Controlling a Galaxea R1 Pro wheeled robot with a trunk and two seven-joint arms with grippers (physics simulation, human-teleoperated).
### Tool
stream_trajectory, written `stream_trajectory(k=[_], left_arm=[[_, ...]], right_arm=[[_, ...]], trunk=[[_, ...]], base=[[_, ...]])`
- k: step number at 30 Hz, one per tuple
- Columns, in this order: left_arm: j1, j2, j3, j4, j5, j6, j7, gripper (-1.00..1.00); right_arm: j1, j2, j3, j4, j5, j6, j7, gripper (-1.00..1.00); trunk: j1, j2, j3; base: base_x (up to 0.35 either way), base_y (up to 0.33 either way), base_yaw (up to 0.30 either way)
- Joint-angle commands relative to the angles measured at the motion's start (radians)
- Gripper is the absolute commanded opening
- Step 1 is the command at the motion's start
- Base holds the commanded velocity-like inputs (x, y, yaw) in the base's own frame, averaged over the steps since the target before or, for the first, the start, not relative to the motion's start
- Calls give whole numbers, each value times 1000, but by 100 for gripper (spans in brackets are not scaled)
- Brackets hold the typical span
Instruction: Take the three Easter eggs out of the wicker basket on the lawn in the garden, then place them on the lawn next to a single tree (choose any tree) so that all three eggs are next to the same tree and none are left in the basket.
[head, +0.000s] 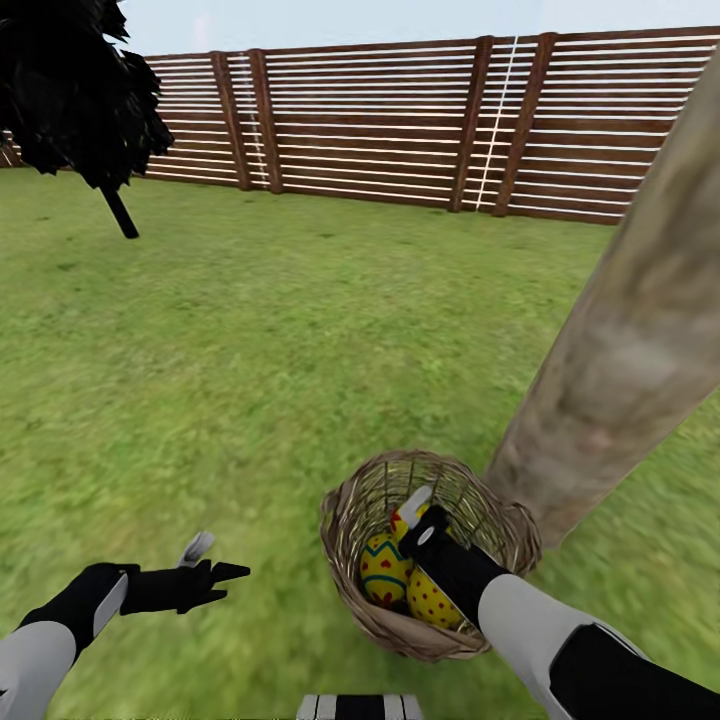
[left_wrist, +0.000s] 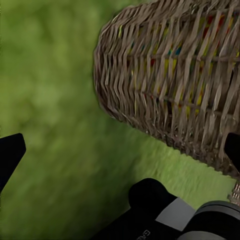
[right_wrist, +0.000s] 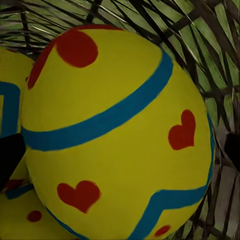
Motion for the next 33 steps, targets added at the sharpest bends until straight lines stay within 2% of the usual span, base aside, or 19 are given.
stream_trajectory(k=[1,3,10,21,22,27,29,33], left_arm=[[0,0,0,0,5,9,-1,100],[0,1,0,0,5,9,0,100],[0,-2,-1,0,5,9,1,100],[0,-4,-1,0,5,9,1,100],[0,-4,-1,0,6,9,0,100],[0,-4,-1,0,7,9,0,100],[0,-6,0,0,7,9,0,100],[0,-9,0,-1,6,9,0,100]], right_arm=[[0,0,3,-1,9,8,-1,100],[0,0,2,1,6,12,-2,100],[0,-5,-5,12,2,19,-4,100],[0,-6,-2,3,4,18,5,100],[0,-6,-2,3,4,18,6,-100],[1,-6,-2,3,3,18,7,-100],[1,-6,-2,3,3,18,7,-100],[1,-2,-1,3,6,18,7,-100]], trunk=[[0,-1,-5],[1,-1,-12],[2,-1,-16],[5,-3,-43],[5,-3,-43],[5,-3,-43],[6,-3,-51],[5,-3,-47]], base=[[0,0,0],[0,0,0],[0,0,0],[0,0,0],[0,0,0],[0,0,0],[0,0,0],[0,0,0]])
